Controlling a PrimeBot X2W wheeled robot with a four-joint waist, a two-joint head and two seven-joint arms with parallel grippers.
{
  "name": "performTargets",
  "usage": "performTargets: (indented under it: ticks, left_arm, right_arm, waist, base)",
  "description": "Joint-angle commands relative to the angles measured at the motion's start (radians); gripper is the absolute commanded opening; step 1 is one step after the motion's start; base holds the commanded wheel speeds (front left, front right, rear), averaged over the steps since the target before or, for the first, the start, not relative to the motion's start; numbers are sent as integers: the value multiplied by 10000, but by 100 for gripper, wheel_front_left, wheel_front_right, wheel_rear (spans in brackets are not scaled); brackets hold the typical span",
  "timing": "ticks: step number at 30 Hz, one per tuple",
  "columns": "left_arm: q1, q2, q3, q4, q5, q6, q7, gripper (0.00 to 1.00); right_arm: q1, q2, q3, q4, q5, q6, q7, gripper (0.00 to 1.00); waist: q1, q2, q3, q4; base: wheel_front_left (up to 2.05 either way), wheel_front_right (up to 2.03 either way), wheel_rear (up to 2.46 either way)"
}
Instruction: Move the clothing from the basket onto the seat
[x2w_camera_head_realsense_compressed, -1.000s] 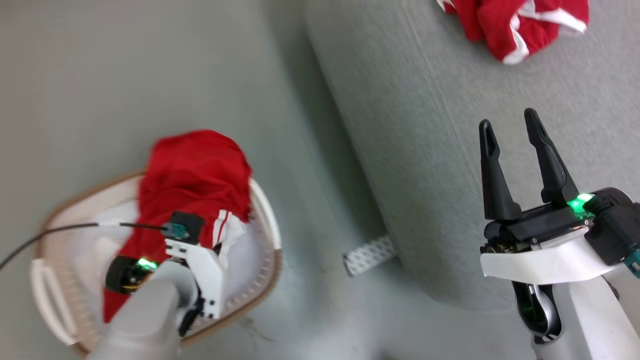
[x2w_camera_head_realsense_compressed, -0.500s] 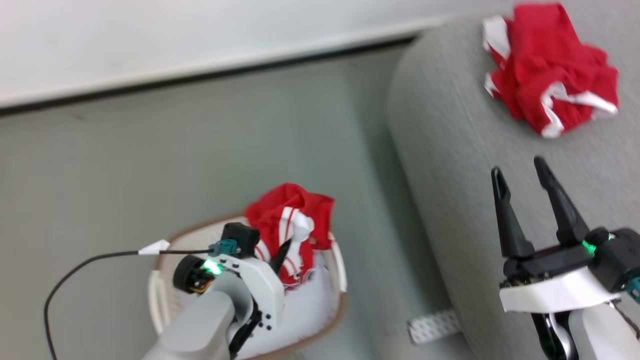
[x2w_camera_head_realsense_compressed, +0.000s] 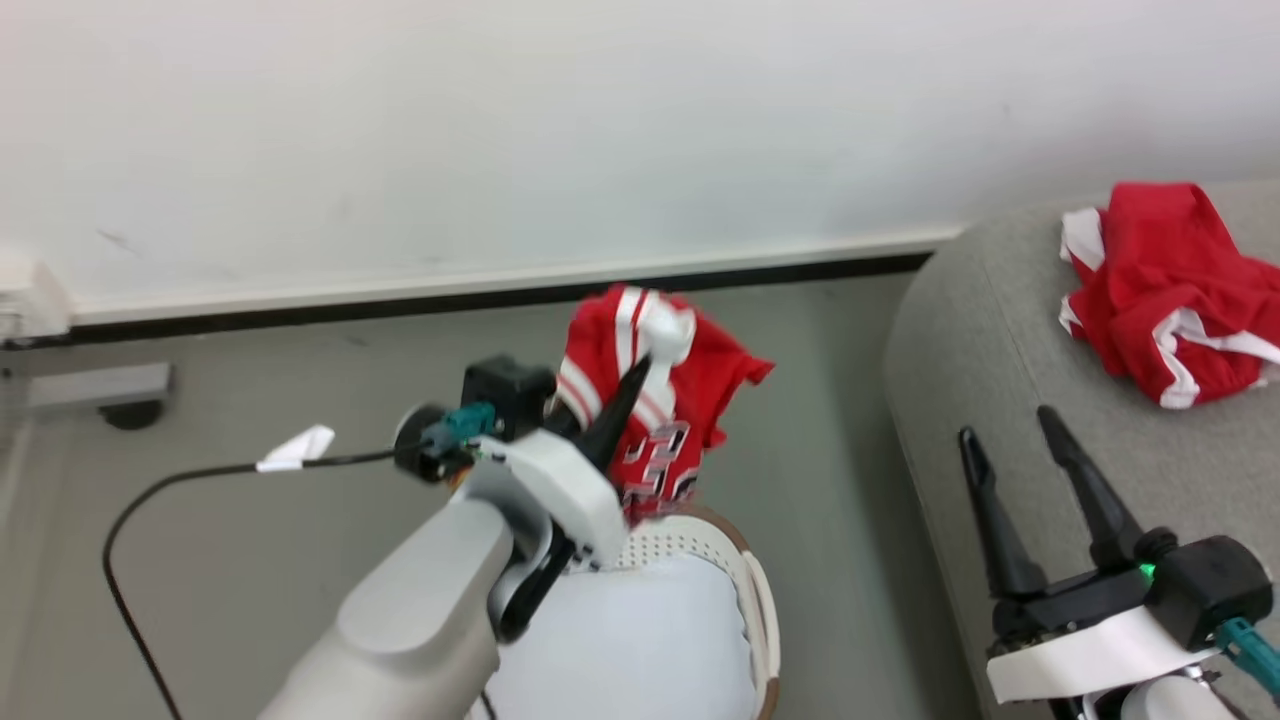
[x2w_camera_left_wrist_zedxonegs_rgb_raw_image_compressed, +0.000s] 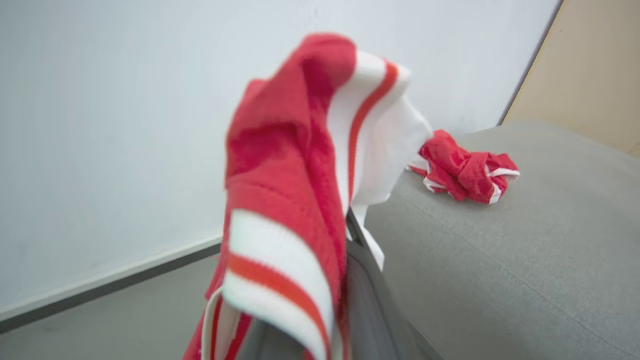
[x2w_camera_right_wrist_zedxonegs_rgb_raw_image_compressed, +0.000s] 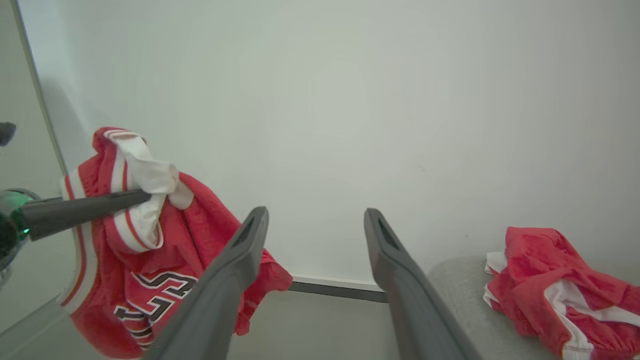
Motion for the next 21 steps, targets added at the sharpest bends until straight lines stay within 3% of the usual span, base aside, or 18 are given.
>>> performTargets:
  ticks: [1,11,21]
  left_arm:
    - [-113,69,135,-338,120,89,-28,0]
    - [-591,535,712,-2962,171,735,312,0]
    - [-159,941,772,-4388,30,1164,854,0]
  right_arm:
    - [141,-32,50,12,154,-22,5,100]
    - [248,125,646,135,233,-22,5,100]
    - [36,170,1083,255,323,-22,5,100]
  waist:
    - [2,0,-265,241]
    - [2,0,-441,369]
    - [2,0,-333,190]
  base:
    - [0,0,0]
    - [0,0,0]
    - [0,0,0]
